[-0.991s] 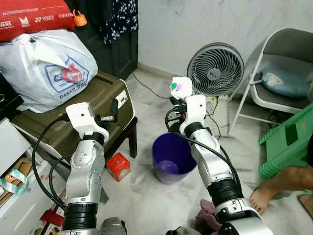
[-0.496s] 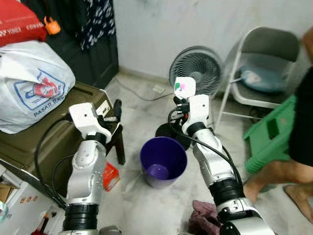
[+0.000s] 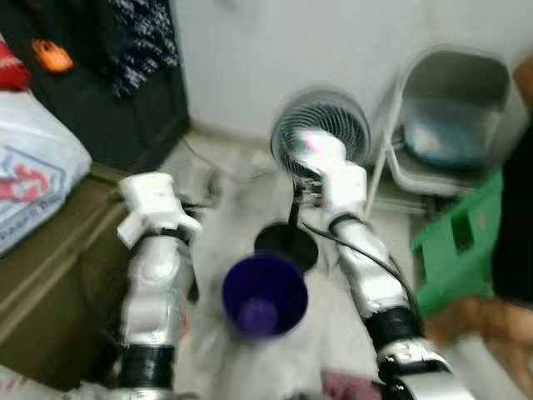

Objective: Clean up the room

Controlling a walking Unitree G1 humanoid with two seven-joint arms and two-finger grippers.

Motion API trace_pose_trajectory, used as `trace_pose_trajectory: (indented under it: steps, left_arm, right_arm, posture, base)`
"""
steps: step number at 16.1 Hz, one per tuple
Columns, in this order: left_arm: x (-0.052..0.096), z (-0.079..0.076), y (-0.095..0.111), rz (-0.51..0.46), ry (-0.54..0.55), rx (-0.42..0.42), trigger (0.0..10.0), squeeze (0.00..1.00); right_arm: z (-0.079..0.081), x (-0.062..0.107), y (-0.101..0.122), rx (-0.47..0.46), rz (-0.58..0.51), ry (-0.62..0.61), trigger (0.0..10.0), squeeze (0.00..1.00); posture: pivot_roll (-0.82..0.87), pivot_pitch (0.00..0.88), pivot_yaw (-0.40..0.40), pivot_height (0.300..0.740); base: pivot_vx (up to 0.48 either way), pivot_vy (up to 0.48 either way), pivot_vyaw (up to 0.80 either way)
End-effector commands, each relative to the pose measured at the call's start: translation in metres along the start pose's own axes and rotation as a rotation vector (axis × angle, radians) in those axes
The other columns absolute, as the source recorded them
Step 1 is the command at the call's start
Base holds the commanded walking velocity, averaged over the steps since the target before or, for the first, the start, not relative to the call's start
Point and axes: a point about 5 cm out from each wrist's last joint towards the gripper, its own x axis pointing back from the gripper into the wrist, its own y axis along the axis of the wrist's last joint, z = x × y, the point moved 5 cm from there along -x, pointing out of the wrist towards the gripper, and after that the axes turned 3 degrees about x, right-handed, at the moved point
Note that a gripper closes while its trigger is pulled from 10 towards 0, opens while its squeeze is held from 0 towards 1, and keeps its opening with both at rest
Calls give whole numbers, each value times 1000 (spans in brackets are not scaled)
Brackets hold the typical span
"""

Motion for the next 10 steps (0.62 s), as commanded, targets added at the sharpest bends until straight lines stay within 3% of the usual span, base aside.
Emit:
trace_pose_trajectory:
  steps: [1,2,7,8,10]
  left_arm:
    - [1,16,6,-16,41,-27,10000,0]
    - [1,16,6,-16,41,-26,10000,0]
    - [6,25,5,-10,67,-81,10000,0]
    - [8,26,6,-11,43,-119,10000,0]
    - [18,33,7,-4,0,-207,10000,0]
  right_arm:
    - [20,-7,16,-13,-53,54,10000,0]
    - [20,-7,16,-14,-54,54,10000,0]
    - [21,-7,16,-8,-59,54,10000,0]
    - [22,-6,16,6,-56,56,10000,0]
    - [17,-5,13,30,-45,21,10000,0]
  posture:
    - [62,0,-60,740]
    - [62,0,-57,740]
    - [65,0,-55,740]
    - [67,0,-57,740]
    - [72,0,-59,740]
  base:
    - [401,0,0]
    - [394,0,0]
    - [0,0,0]
    - [0,0,0]
    - [0,0,800]
